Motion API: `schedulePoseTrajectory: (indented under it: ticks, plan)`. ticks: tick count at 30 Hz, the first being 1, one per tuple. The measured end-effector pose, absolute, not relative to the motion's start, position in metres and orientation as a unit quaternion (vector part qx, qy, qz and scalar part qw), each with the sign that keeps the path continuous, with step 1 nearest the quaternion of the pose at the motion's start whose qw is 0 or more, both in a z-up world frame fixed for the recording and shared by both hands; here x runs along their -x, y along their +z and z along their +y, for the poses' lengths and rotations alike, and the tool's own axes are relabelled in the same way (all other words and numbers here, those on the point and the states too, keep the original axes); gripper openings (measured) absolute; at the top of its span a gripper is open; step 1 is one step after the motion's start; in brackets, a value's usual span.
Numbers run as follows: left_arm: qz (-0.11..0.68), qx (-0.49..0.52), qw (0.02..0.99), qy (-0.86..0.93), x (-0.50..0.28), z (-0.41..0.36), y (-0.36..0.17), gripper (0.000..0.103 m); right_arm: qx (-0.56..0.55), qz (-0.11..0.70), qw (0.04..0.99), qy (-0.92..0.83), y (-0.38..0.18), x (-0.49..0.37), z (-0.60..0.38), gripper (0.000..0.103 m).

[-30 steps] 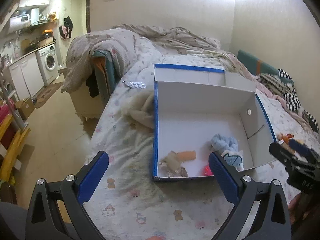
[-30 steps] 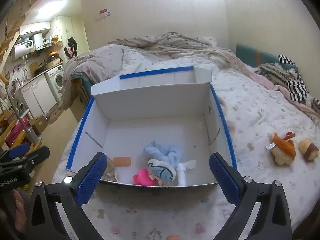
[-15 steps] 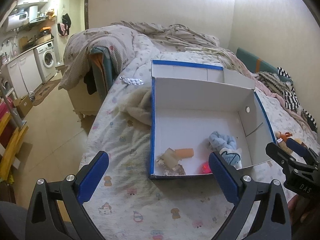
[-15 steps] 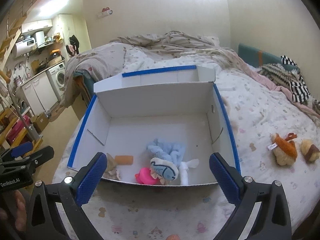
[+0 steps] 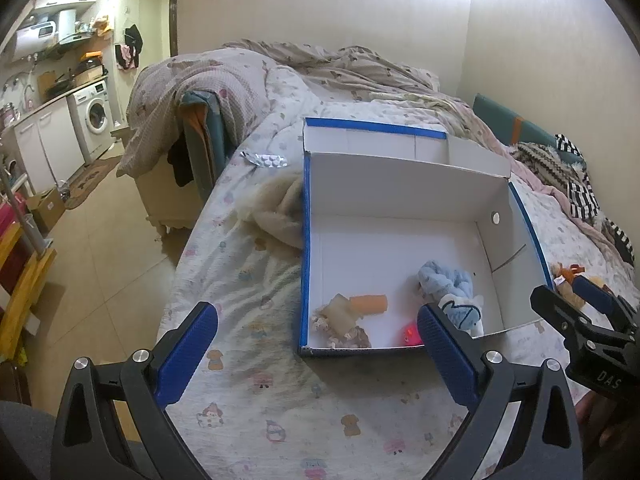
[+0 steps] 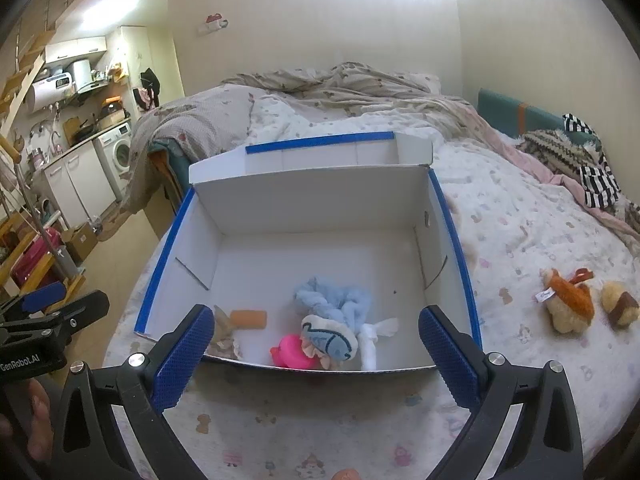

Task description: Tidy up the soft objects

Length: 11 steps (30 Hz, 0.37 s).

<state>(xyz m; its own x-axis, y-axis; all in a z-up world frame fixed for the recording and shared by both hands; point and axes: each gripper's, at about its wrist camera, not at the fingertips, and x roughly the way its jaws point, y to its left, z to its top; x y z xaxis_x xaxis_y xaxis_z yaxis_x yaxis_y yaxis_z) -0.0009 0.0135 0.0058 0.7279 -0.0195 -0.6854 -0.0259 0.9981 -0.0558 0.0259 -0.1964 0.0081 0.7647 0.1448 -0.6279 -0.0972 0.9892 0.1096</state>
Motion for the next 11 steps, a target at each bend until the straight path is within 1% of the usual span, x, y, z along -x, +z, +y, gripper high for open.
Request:
schedulePoseTrajectory:
  ticks: [11]
  plan:
    - [0.371,0.030,0.928,-0.001,0.0004,0.0121,0.0059,0.100,-0.035,0.337,0.939,0.065,0.0081,-0.0261,-0.1958,0.103]
